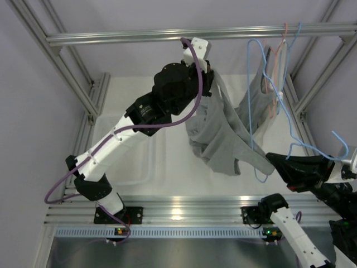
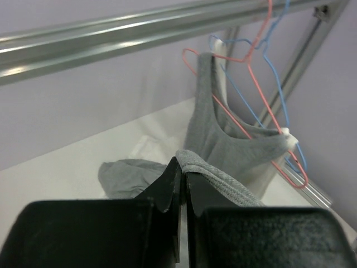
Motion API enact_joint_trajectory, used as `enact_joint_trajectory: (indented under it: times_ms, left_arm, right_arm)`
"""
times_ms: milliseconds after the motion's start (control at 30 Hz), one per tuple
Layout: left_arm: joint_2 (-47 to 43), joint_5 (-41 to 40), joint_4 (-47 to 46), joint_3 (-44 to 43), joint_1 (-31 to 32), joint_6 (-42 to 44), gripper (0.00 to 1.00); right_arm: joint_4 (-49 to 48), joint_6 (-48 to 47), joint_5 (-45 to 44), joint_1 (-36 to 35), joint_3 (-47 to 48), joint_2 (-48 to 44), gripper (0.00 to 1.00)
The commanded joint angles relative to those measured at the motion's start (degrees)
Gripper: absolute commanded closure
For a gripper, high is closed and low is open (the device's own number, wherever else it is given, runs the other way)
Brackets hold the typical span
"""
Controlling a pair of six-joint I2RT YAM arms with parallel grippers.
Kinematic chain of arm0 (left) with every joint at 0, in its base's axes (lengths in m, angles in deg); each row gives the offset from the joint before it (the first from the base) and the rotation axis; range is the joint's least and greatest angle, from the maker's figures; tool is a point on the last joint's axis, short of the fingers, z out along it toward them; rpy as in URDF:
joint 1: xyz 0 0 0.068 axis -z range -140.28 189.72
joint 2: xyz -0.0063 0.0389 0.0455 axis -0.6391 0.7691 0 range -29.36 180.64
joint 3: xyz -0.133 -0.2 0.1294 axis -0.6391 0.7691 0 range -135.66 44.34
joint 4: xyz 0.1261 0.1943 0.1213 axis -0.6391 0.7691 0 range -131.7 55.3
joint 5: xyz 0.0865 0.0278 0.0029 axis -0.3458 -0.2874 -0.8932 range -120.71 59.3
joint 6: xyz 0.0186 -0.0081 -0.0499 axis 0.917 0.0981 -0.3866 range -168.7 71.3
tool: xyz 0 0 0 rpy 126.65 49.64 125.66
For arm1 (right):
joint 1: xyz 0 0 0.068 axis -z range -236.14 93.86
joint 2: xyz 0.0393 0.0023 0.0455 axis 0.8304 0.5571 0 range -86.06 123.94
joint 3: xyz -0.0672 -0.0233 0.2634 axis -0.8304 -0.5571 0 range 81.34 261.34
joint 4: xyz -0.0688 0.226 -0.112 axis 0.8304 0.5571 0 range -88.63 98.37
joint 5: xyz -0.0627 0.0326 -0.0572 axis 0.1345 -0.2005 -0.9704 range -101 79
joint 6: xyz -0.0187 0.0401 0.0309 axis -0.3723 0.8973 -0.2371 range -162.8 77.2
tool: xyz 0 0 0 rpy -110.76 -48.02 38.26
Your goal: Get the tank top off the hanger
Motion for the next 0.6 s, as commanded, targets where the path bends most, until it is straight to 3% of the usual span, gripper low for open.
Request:
enact_joint_trajectory:
  times_ms: [0, 300, 467, 567]
  left_arm:
    - [-0.69, 9.87, 0.58, 3.15, -0.39, -3.69, 1.0]
    - [-4.56, 28.15, -3.2, 16.34, 2.33, -10.28, 1.0]
    - [-8.08, 19.12, -3.38, 27.92, 2.95, -12.13, 1.0]
    - [-10.1, 22.69, -6.34, 33.21, 2.95, -14.67, 1.0]
  right_arm:
    - [-6.92, 2.03, -2.9, 0.93, -0.36, -0.95, 1.0]
    - [-19.66, 7.04, -6.6, 0.93, -9.14, -0.33, 1.0]
    - [-23.01, 9.15, -13.01, 0.93, -11.52, 3.26, 1.0]
    - [-27.3, 8.45, -11.36, 0.93, -13.35, 5.9, 1.0]
